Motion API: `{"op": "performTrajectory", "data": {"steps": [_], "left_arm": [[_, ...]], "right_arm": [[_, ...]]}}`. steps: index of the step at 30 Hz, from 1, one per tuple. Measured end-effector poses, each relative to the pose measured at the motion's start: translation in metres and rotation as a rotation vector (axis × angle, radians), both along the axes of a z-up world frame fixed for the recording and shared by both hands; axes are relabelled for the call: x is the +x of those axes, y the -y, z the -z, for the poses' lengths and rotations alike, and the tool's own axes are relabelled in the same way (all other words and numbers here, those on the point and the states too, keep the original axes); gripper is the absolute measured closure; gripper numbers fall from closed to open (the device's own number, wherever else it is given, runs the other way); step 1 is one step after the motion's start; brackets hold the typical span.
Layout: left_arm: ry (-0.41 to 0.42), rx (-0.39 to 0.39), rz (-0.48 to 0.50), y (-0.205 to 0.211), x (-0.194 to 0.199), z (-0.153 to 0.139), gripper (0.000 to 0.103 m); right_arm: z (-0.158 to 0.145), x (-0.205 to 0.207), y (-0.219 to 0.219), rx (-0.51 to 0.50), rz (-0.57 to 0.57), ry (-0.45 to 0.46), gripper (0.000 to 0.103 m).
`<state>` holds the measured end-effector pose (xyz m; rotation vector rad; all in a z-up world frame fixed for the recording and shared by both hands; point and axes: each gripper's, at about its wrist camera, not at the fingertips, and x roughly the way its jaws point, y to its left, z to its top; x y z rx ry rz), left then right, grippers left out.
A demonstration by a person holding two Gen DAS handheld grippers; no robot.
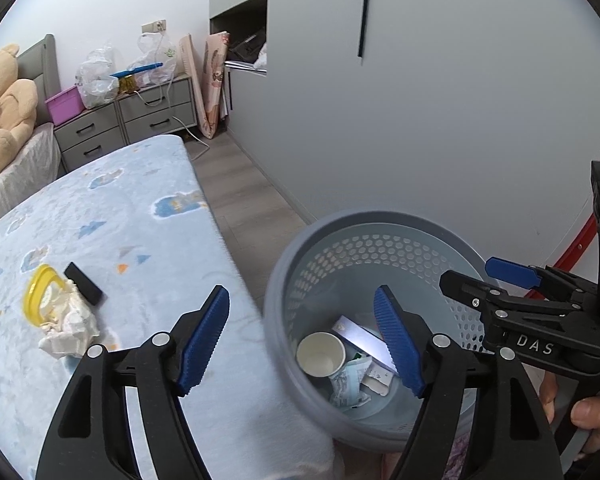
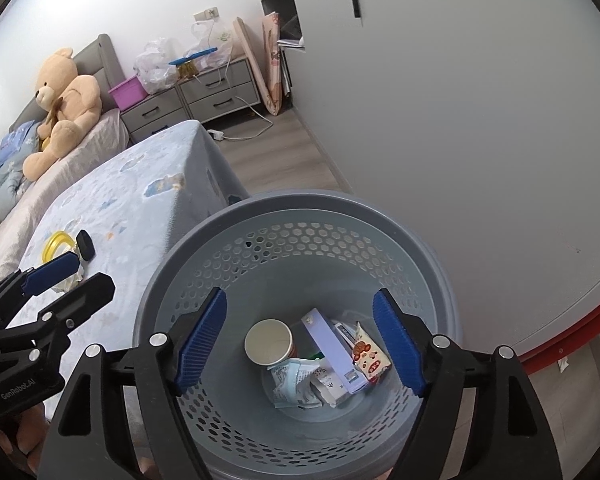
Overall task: Collect trash
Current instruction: 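Move both open grippers back over the yellow lid and tissue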
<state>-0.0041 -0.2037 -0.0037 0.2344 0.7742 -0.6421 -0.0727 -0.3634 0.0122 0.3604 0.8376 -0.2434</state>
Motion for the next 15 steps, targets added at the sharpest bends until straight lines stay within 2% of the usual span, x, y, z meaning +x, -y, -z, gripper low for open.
{"op": "performTrajectory", "data": {"steps": [11,15], "left_arm": [[0.008,-0.028,-0.123,-0.058,0.017,-0.015,0.030],[-0.011,-0.050,-0.193,-0.090,0.029,-0.021,0.030]], "right_arm": [[0.000,0.016,-0.033,-0.011,-0.060,0.006,0.022],[-0.002,0.028,-0.047,0.024,-0.100,0.016,0.021]]}}
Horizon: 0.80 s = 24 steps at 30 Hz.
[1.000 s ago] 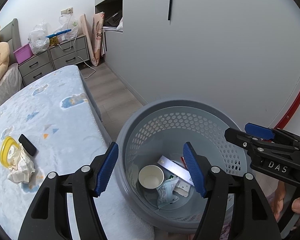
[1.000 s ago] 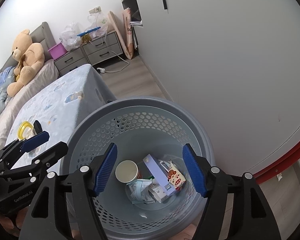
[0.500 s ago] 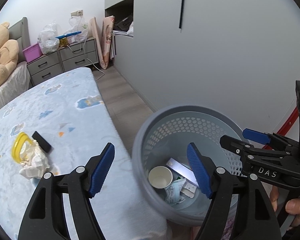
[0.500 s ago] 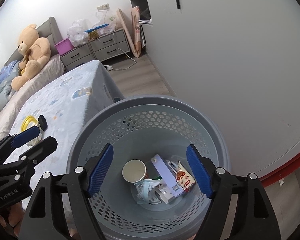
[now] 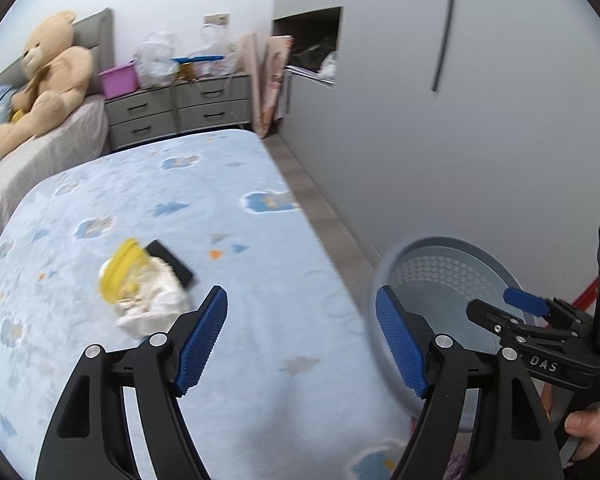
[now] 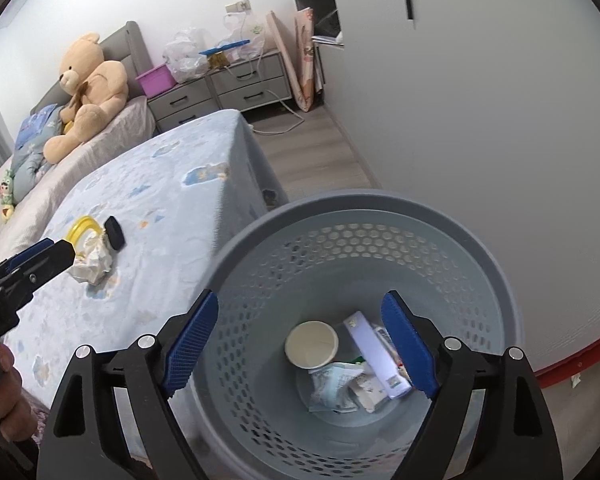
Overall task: Collect trash
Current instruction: 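Move both open grippers back over the yellow lid and tissue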
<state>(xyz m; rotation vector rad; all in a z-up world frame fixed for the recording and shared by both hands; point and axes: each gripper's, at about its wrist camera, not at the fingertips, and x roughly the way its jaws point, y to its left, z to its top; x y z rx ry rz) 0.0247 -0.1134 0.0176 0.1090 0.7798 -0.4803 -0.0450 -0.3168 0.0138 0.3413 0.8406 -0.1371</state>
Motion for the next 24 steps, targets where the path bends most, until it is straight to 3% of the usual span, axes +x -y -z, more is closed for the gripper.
{"op": "performTrajectory", "data": {"steps": [5,12,24], "left_arm": [[-0.010,-0.025,-0.112,-0.047,0.019,-0.010,0.030],[0.037,-0.017,-0.263,-0.113,0.034,-0.027,0.030],[0.018,-0.011,-0.457,-0.196,0.068,-0.023,0.030]], "right_arm": [[-0.015,0.019,-0.025,0.019,-0.074,0.037,0.017],[-0.030,0.053,-0.083,0.018,-0.239,0.063,0.014],[-0.017,0.106,-0.189,-0.035,-0.523,0.037,0.014]]}}
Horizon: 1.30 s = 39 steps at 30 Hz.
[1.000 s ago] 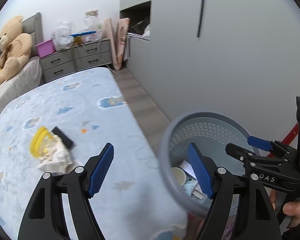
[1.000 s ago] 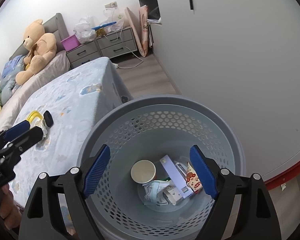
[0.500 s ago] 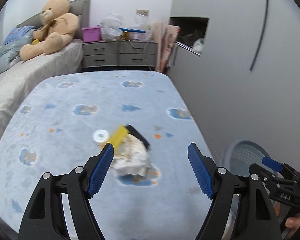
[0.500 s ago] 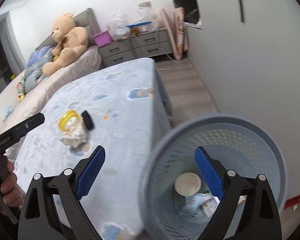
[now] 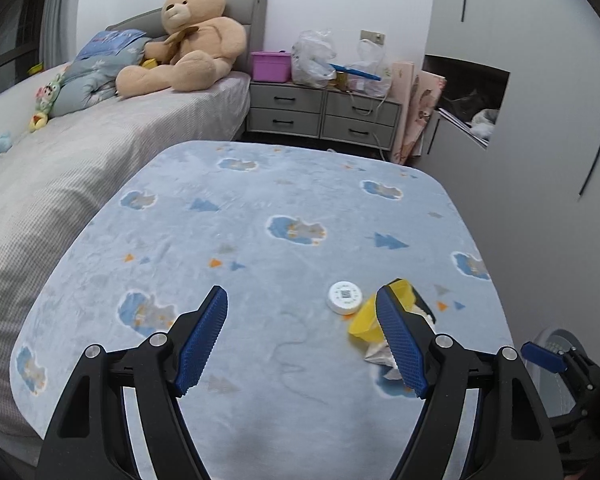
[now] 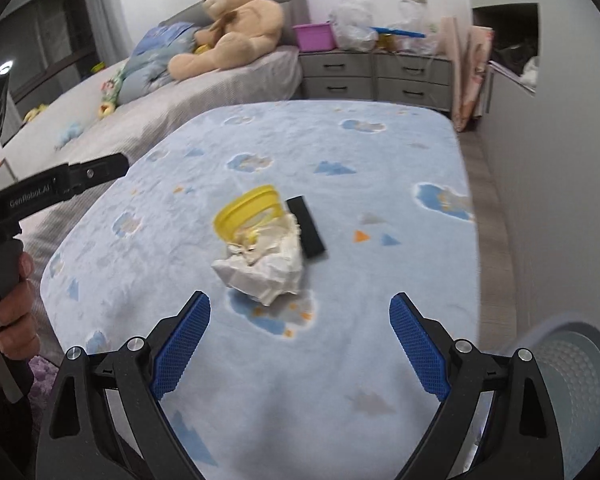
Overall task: Collect trash
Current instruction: 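Move both open grippers back over the yellow lid and tissue, then grasp the crumpled white tissue with the right gripper, then lift the tissue with the right gripper toward the grey basket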
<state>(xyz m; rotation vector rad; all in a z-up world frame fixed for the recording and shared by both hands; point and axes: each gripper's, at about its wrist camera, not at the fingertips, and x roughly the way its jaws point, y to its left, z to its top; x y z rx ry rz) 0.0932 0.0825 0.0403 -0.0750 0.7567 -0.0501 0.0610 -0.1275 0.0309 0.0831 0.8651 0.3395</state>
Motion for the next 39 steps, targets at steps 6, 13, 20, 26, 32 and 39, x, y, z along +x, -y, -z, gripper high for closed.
{"op": "performTrajectory", "data": {"steps": [6,13,20,26,32,39], "left_arm": [[-0.010,0.012,-0.046,-0.010,0.005,0.009,0.030],[-0.032,0.021,-0.062,-0.009,0.011,0.016,0.030],[-0.035,0.039,-0.054,-0.004,0.015,0.019,0.030],[-0.046,0.045,-0.054,-0.004,0.017,0.023,0.030],[-0.052,0.039,-0.039,-0.002,0.016,0.024,0.030],[-0.057,0.045,0.017,0.015,0.012,0.026,0.030]], "right_arm": [[0.017,0.024,-0.031,-0.019,-0.058,-0.027,0.014],[0.036,0.052,-0.050,-0.060,-0.087,-0.073,0.014],[0.048,0.065,-0.063,-0.106,-0.092,-0.086,0.027],[0.049,0.060,-0.065,-0.110,-0.106,-0.079,0.038],[0.043,0.040,-0.050,-0.077,-0.105,-0.095,0.041],[0.035,0.012,-0.022,-0.071,-0.053,-0.098,0.041]]}}
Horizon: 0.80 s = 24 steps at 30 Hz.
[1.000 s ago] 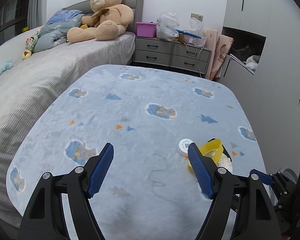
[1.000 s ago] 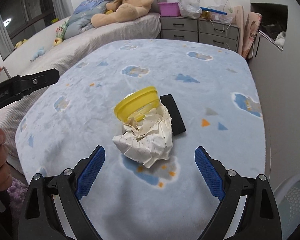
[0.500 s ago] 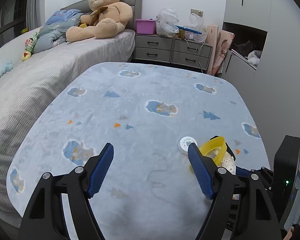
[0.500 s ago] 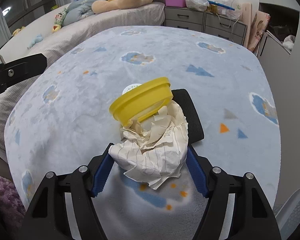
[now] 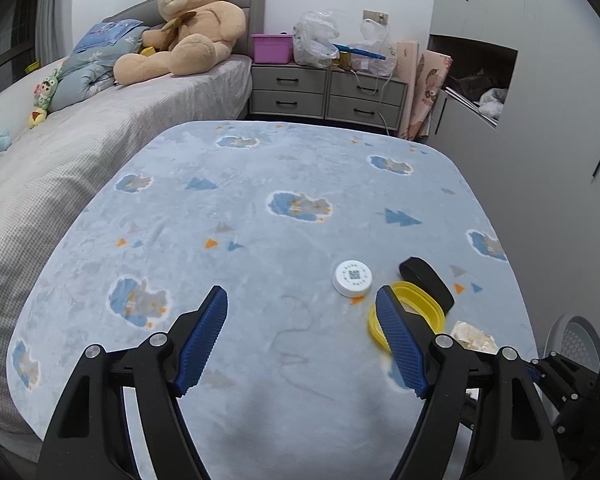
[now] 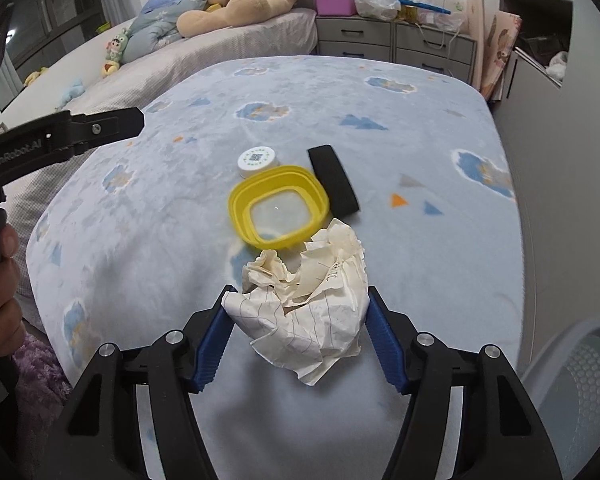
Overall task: Collect trash
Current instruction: 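Lift the tissue with the right gripper toward the grey basket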
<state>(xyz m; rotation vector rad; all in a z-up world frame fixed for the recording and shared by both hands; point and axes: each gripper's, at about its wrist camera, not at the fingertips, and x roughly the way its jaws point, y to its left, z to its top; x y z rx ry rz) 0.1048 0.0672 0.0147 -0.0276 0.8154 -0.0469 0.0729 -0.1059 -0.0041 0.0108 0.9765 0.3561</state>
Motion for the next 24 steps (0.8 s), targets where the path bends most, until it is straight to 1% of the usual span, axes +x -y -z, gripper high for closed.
{"op": "performTrajectory", "data": {"steps": [7,16,20,24], "left_arm": [[-0.037,0.014,0.085,0.034,-0.007,0.014,0.030],[-0.143,0.012,0.198,0.080,-0.010,0.047,0.030],[-0.174,0.012,0.210,0.087,-0.007,0.058,0.030],[-0.202,-0.001,0.192,0.087,-0.002,0.068,0.030]], "right_arm": [[-0.011,-0.029,0.041,0.052,0.108,0.009,0.041],[-0.032,-0.051,0.080,0.119,0.218,0.070,0.041],[-0.035,-0.050,0.091,0.144,0.239,0.077,0.041],[-0.035,-0.045,0.095,0.173,0.244,0.068,0.041]]}}
